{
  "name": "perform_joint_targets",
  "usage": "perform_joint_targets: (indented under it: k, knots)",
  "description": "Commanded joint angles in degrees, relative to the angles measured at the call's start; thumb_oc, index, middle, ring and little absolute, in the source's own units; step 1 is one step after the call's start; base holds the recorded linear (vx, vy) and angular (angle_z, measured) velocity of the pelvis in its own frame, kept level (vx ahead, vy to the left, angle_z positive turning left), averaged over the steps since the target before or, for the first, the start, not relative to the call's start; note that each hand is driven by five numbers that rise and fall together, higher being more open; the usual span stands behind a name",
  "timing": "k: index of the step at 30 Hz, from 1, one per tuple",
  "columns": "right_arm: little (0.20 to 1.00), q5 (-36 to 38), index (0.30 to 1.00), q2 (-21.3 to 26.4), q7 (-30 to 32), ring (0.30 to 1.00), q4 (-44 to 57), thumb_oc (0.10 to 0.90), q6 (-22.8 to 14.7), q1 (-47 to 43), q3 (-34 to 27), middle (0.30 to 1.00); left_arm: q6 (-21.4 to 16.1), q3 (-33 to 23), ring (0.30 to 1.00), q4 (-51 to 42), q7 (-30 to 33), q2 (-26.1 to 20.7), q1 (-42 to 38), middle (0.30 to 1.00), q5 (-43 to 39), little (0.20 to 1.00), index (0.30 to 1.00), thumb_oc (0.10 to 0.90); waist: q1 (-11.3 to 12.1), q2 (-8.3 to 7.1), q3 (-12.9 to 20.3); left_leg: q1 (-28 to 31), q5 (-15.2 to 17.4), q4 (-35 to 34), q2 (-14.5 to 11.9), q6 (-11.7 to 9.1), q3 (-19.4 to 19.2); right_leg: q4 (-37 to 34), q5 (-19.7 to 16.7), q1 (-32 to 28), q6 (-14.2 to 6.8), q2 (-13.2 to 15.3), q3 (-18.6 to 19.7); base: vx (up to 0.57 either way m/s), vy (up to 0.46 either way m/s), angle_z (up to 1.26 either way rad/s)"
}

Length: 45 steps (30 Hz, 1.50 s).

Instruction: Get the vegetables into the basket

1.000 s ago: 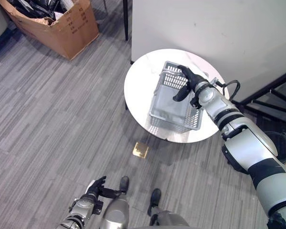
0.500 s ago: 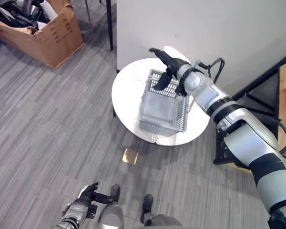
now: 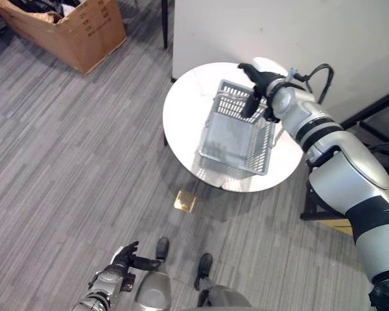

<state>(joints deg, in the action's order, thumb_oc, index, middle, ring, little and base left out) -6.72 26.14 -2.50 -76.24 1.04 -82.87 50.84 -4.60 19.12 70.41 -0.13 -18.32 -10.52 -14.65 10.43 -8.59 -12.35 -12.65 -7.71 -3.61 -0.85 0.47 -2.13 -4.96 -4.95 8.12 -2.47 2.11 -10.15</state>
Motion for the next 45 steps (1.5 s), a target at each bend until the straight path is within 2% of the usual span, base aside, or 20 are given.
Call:
perform_joint_targets:
  k: [1,6,11,13,16,22,34,35,36,45]
  knots:
    - [1.0,0.0,1.0,5.8,2.5,1.0,-2.8,0.9,-0.5,-12.7,1.7,1.0,1.0,4.0,1.0,3.3,0.2,-2.0,1.0,1.0,1.2,1.0,1.0,0.9,1.4,-1.25,-2.2,4.2,6.1,-1.4,1.7,0.0,3.2,0.0,1.3,-1.2,-3.5,1.3,0.5,0.04,-0.001,0.09]
    - [1.0,-1.9,1.0,8.8,2.0,1.0,-4.6,0.9,-0.3,-13.6,3.7,1.0,0.5,5.5,1.0,1.2,0.2,-1.7,0.5,1.0,0.8,1.0,1.0,0.9,2.1,0.06,-2.8,2.2,5.4,-1.4,2.0,-0.3,4.2,0.0,1.2,0.2,-3.7,1.5,-0.5,0.02,0.002,0.09]
    - [1.0,-1.3,1.0,9.3,2.1,1.0,-5.2,0.9,0.2,-11.9,2.3,1.0,0.4,6.3,1.0,-0.2,0.5,-0.9,0.2,1.0,0.7,1.0,1.0,0.9,2.6,0.71,-3.2,1.6,5.3,-1.4,2.3,-0.5,4.5,0.0,1.4,0.6,-3.7,1.5,-0.8,0.01,0.001,0.07]
    - [1.0,-3.9,1.0,7.9,1.4,1.0,-5.9,0.9,0.3,-10.1,2.4,1.0,0.6,6.6,1.0,-0.2,0.7,-0.5,0.1,1.0,1.0,1.0,1.0,0.9,2.9,1.04,-3.4,1.2,5.0,-1.4,2.4,-0.5,4.7,0.0,1.4,1.1,-3.6,1.6,-0.8,-0.02,-0.003,0.01]
    - [1.0,-3.9,1.0,6.6,1.3,1.0,-6.0,0.9,0.3,-9.2,1.5,1.0,0.7,6.8,1.0,-0.3,0.7,-0.3,-0.1,1.0,1.2,1.0,1.0,0.9,2.9,1.44,-3.6,1.2,5.0,-1.4,2.4,-0.6,4.6,0.0,1.5,1.2,-3.5,1.6,-0.6,0.0,0.0,0.0]
    - [1.0,-0.8,1.0,3.1,1.3,1.0,-5.7,0.9,0.7,-6.4,-3.1,1.0,0.8,6.3,1.0,0.3,1.0,-0.4,-0.8,1.0,1.5,1.0,1.0,0.9,3.1,1.74,-3.7,2.1,5.0,-1.4,2.4,-0.6,4.4,0.0,1.5,0.5,-3.3,1.6,-0.3,-0.05,-0.009,0.0]
    - [1.0,-3.9,1.0,3.1,-1.3,1.0,-8.1,0.9,1.3,-4.9,-2.3,1.0,1.2,5.9,1.0,0.0,0.0,-1.2,-0.7,1.0,2.1,1.0,1.0,0.9,4.3,2.03,-4.4,2.1,4.6,-1.4,2.3,-1.0,5.4,0.0,1.6,0.1,-3.0,1.7,-1.4,-0.06,-0.011,0.04]
    - [0.915,-4.7,0.915,3.3,-1.1,0.915,-8.1,0.839,1.2,-4.9,-2.2,0.915,1.4,5.6,1.0,0.4,0.1,-1.0,-0.3,1.0,2.3,1.0,1.0,0.9,4.4,2.18,-4.4,1.8,4.3,-1.4,2.3,-1.1,5.3,0.0,1.4,0.5,-3.0,1.6,-1.4,-0.09,-0.005,0.03]
    - [0.3,-4.6,0.3,3.3,-1.0,0.3,-8.0,0.4,1.3,-4.9,-2.3,0.3,1.4,5.4,1.0,0.6,0.1,-1.0,-0.3,1.0,2.2,1.0,1.0,0.9,4.4,2.19,-4.5,1.7,4.2,-1.4,2.3,-1.1,5.3,0.0,1.3,0.6,-3.0,1.6,-1.4,-0.09,-0.004,0.01]
    - [0.3,-5.2,0.3,3.0,-1.4,0.3,-8.1,0.4,1.5,-4.1,-2.7,0.3,1.8,3.8,1.0,1.4,0.2,-1.0,0.9,1.0,1.8,1.0,1.0,0.9,4.1,2.25,-4.5,1.7,4.1,-1.4,1.9,-1.4,5.0,0.0,1.1,0.9,-2.9,1.5,-1.1,-0.01,-0.003,0.0]
